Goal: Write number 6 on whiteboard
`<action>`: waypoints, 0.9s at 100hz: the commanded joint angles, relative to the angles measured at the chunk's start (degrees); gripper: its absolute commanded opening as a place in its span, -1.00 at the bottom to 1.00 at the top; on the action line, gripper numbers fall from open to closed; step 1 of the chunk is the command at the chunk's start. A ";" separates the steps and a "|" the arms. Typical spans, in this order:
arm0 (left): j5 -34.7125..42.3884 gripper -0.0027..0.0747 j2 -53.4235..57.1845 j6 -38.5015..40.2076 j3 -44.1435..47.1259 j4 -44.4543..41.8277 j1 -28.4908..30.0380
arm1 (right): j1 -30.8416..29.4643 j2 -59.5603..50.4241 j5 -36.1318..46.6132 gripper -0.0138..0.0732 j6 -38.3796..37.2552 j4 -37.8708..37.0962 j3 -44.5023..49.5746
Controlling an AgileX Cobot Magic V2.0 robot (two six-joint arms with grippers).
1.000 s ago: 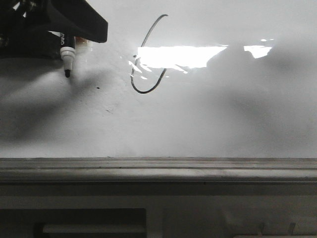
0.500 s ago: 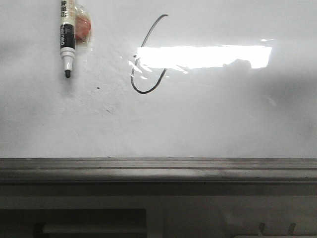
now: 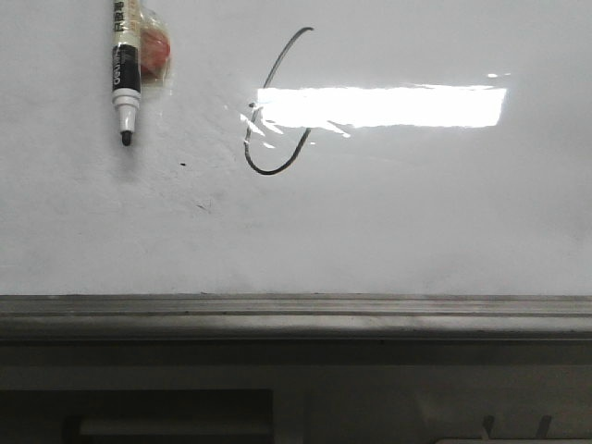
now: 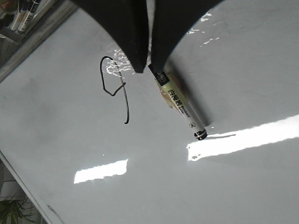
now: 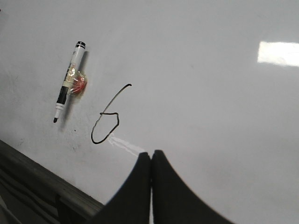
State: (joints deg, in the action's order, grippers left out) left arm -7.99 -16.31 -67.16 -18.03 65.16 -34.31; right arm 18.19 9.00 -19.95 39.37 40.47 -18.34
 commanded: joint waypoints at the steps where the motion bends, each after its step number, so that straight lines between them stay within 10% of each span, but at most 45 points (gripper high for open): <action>1: 1.50 -0.98 3.24 0.20 0.60 0.72 -0.06 | -0.41 -3.08 4.42 -0.83 0.91 1.21 0.92; 90: 1.76 -0.98 8.26 0.20 2.97 6.00 -0.06 | -0.41 -5.76 4.67 -0.83 0.91 1.21 5.68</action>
State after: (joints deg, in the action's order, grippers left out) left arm -7.94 -7.58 -67.16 -13.66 70.15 -34.31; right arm 18.19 2.71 -19.35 39.58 40.66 -11.33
